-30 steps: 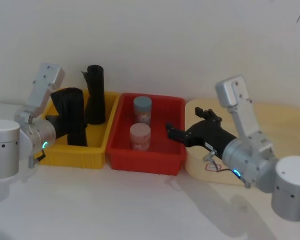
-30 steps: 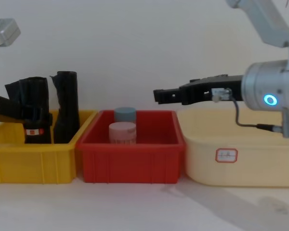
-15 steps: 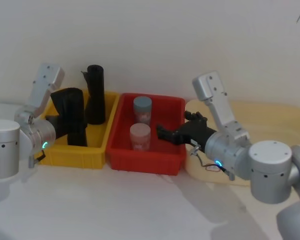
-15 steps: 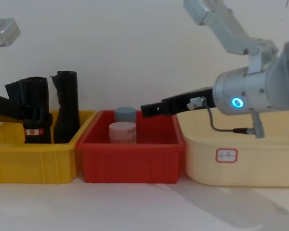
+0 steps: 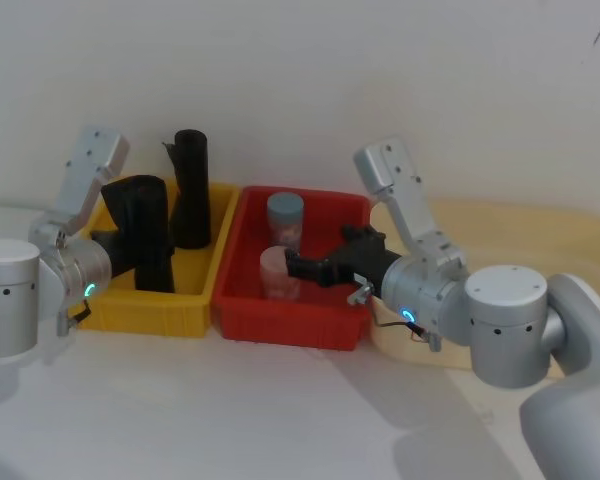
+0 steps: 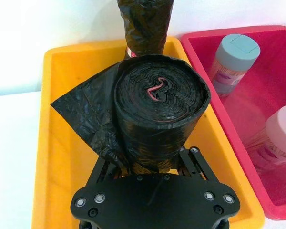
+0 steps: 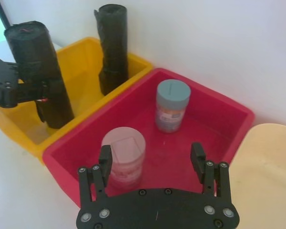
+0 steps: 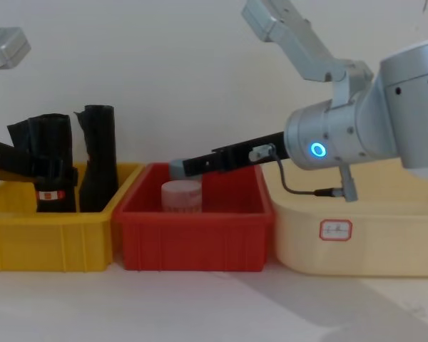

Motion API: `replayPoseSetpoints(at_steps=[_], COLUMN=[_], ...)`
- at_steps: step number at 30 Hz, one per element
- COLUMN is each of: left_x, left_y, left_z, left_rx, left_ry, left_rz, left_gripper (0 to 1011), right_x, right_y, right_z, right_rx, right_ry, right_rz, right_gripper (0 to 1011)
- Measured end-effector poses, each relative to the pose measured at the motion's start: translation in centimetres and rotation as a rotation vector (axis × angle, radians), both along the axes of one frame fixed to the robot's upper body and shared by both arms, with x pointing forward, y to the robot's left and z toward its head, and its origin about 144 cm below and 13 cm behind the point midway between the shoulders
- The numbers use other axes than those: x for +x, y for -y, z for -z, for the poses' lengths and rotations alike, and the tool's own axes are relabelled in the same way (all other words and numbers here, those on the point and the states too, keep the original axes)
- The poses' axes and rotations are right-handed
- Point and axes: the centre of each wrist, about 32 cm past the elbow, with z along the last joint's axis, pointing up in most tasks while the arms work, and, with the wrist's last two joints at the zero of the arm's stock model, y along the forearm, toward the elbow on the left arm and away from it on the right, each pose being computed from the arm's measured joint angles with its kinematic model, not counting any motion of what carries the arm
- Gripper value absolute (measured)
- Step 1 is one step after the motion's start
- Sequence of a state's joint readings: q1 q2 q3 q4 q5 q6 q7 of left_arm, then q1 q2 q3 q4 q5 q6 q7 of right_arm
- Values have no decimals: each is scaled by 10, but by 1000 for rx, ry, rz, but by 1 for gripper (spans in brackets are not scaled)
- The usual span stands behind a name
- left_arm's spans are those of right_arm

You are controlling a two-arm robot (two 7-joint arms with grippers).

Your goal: Pick up the garbage bag with the one hand and transfer it to the other hand.

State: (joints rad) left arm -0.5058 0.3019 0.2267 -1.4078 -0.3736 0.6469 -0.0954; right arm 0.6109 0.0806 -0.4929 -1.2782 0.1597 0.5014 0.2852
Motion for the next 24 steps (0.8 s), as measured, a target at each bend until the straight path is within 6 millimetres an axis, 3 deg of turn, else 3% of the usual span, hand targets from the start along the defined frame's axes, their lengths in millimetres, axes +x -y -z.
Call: replayPoseSetpoints(at_steps=[24], left_x=[0], left_y=[0], left_z=[0], left_rx=[0], left_ry=[0], left_rz=[0], left_gripper=[407], right_x=[19], right_y=[-20], right_z=[10], right_rx=[5], right_ry=[-65], right_rz=[-49], right_gripper=[1001])
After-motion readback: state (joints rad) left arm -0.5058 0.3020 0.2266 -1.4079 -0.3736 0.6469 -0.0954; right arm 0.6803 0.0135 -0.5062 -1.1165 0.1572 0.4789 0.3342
